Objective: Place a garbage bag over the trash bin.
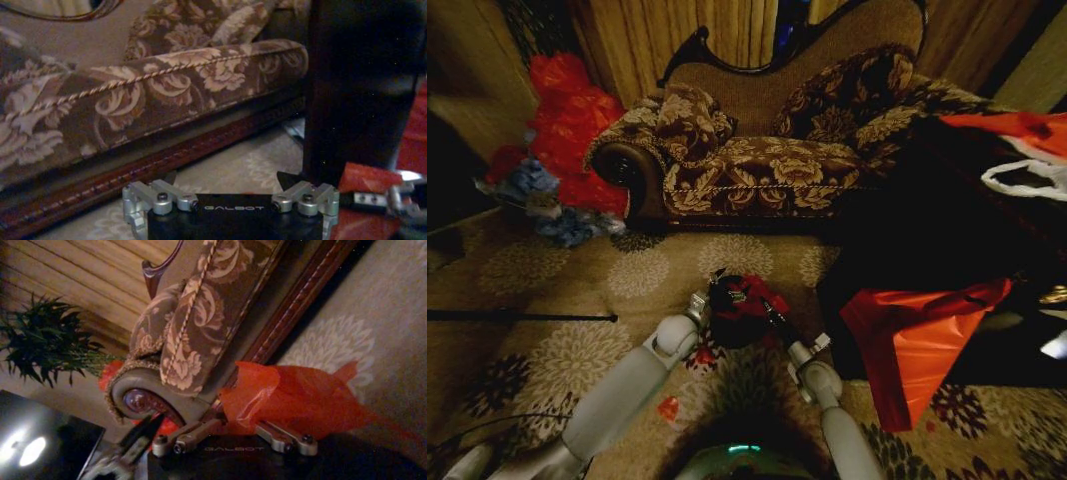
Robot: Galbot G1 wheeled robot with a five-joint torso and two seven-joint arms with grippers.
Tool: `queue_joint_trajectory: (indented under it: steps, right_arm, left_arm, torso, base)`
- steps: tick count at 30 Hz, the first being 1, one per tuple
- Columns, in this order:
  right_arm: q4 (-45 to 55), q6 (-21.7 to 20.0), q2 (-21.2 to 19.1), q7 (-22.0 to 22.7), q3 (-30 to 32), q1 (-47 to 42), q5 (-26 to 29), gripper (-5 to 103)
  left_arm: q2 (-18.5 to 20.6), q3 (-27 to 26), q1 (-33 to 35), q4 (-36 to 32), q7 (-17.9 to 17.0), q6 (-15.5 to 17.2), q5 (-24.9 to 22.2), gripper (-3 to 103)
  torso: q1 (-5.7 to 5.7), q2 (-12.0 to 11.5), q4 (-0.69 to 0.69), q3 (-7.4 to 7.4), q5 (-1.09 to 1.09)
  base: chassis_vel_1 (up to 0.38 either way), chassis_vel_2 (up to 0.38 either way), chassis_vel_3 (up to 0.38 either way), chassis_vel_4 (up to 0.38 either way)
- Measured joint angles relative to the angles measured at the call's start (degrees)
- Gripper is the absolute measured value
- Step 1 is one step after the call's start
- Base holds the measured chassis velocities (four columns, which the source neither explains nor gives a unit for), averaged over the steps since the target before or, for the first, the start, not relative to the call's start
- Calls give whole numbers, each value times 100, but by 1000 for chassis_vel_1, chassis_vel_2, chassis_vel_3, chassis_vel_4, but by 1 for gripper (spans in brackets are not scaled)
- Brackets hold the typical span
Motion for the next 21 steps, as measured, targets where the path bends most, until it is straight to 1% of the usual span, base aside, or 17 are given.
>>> queue_joint_trajectory:
  steps: [2, 3, 4, 5, 6, 7, 9, 10, 11, 14, 15, 16, 17, 18, 19, 20, 21]
  right_arm:
    - [-33, 8, -72, -5, -7, 39, 0, 0]
    - [-33, 8, -72, -5, -7, 39, 0, 0]
    - [-55, 9, -108, -20, -15, 56, 0, 0]
    - [-95, 10, -154, -55, -28, 74, 1, 0]
    - [-128, 11, -182, -80, -37, 84, -1, 0]
    - [-128, 11, -182, -80, -37, 84, -1, 0]
    - [-178, 23, -237, -134, -63, 82, -12, 0]
    - [-180, 25, -250, -146, -68, 76, -13, 0]
    - [-180, 25, -250, -146, -68, 76, -13, 0]
    - [-154, 32, -267, -178, -60, 19, -7, 0]
    - [-154, 32, -267, -178, -60, 19, -7, 0]
    - [-137, 34, -267, -183, -49, 2, -1, 0]
    - [-114, 36, -268, -189, -36, -30, 5, 0]
    - [-114, 36, -268, -189, -36, -30, 5, 0]
    - [-107, 38, -269, -190, -32, -42, 6, 0]
    - [-77, 42, -282, -199, -18, -90, 10, 0]
    - [-77, 42, -282, -199, -18, -90, 10, 0]
  left_arm:
    - [307, 19, -83, -290, 5, 459, 6, 100]
    - [307, 19, -83, -290, 5, 459, 6, 100]
    - [475, 21, -128, -450, 19, 773, 20, 100]
    - [693, 29, -204, -640, 76, 1180, 37, 100]
    - [865, 56, -302, -757, 126, 1458, 65, 100]
    - [865, 56, -302, -757, 126, 1458, 65, 100]
    - [1163, 178, -631, -811, 355, 1818, 85, 100]
    - [1199, 216, -725, -771, 444, 1850, 90, 100]
    - [1199, 216, -725, -771, 444, 1850, 90, 100]
    - [1227, 667, -1375, -445, 1083, 1997, 88, 100]
    - [1227, 667, -1375, -445, 1083, 1997, 88, 100]
    - [1195, 839, -1534, -394, 1292, 2043, 86, 100]
    - [1145, 1116, -1772, -370, 1600, 2150, 89, 100]
    - [1145, 1116, -1772, -370, 1600, 2150, 89, 100]
    - [1130, 1195, -1844, -371, 1708, 2186, 90, 100]
    - [1094, 1460, -2097, -374, 2045, 2287, 112, 100]
    - [1094, 1460, -2097, -374, 2045, 2287, 112, 100]
  torso:
    - [0, 0, 1, 0, -1]
    - [0, 0, 1, 0, -1]
    - [0, 0, 1, 0, -1]
    - [0, 0, 2, 0, 0]
    - [0, 0, 1, 0, 0]
    - [0, 0, 1, 0, 0]
    - [0, 0, 2, 0, 0]
    - [0, 0, 2, 0, 0]
    - [0, 0, 2, 0, 0]
    - [0, 0, 1, 0, -1]
    - [0, 0, 1, 0, -1]
    - [0, 0, -1, 0, -1]
    - [0, 0, 0, 0, -1]
    - [0, 0, 0, 0, -1]
    - [0, 0, -1, 0, -1]
    - [0, 0, -1, 0, 1]
    - [0, 0, -1, 0, 1]
  base:
    - [0, 0, 0, 0]
    - [0, 0, 0, 0]
    - [0, 0, 0, 0]
    - [0, 0, 0, 0]
    - [0, 0, 0, 0]
    - [0, 0, 0, 0]
    - [0, 0, 0, 0]
    - [0, 0, 0, 0]
    - [0, 0, 0, 0]
    - [0, 0, 0, 0]
    - [0, 0, 0, 0]
    - [0, 0, 0, 0]
    - [0, 0, 0, 0]
    - [0, 0, 0, 0]
    - [0, 0, 0, 0]
    - [0, 0, 0, 0]
    - [0, 0, 0, 0]
